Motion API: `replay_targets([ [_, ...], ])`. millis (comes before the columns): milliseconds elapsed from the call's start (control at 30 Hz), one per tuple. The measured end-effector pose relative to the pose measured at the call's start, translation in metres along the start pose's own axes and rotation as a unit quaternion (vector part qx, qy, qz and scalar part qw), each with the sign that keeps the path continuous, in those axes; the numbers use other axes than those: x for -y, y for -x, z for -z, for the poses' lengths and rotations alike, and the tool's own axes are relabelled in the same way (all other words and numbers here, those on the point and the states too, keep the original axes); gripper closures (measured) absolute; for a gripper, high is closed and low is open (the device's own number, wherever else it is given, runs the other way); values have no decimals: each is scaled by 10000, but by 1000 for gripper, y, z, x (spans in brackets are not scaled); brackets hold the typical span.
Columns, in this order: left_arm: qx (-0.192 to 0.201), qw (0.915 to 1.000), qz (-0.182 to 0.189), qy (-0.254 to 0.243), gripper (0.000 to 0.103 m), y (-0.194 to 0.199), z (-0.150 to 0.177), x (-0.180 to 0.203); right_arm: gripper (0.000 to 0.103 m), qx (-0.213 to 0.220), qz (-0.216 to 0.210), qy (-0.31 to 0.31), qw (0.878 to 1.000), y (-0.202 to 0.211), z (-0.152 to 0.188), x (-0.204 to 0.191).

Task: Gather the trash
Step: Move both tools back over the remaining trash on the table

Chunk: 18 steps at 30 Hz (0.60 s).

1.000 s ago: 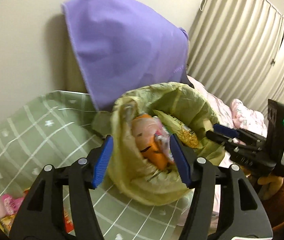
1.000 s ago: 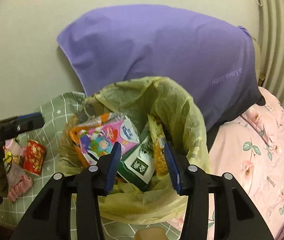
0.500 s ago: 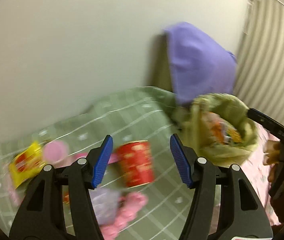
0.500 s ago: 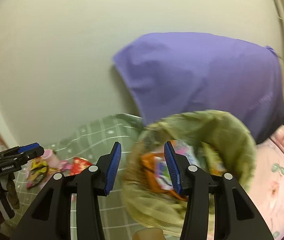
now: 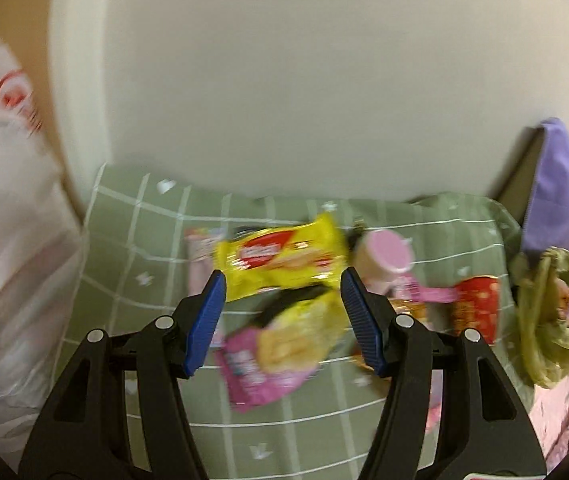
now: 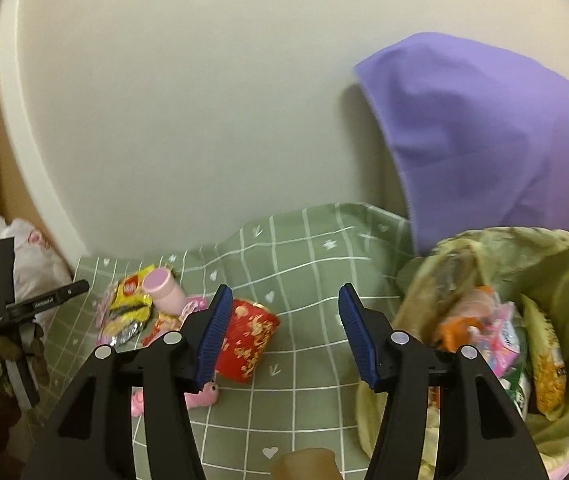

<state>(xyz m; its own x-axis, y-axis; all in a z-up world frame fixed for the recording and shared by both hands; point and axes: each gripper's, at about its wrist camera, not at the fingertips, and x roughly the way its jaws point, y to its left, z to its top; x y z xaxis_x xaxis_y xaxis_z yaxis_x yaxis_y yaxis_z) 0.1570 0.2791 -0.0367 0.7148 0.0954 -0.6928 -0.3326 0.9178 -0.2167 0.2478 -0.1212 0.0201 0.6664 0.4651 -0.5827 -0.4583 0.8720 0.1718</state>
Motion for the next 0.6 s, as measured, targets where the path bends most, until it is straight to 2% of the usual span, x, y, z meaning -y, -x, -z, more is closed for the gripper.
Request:
replay_targets([
  [133, -104, 9993, -108, 333, 46, -12, 1, -24, 51, -142, -23, 244, 9996, -13, 0, -11],
  [333, -365, 9982, -277, 397, 46, -36, 1, -32, 51, -453, -81, 737, 9962, -40, 5, -26],
  [433, -474, 9983, -222, 266, 46, -49, -1, -31, 51, -641, -160, 913, 9936, -55, 10, -35],
  [533, -546, 9980, -317, 31, 46, -61, -6, -26, 51, -708, -249, 1022, 9919, -64, 14, -42],
  [600, -518, 9985, -154, -119, 46, -64, -13, -21, 51, -733, -330, 1093, 9907, -68, 16, -47],
])
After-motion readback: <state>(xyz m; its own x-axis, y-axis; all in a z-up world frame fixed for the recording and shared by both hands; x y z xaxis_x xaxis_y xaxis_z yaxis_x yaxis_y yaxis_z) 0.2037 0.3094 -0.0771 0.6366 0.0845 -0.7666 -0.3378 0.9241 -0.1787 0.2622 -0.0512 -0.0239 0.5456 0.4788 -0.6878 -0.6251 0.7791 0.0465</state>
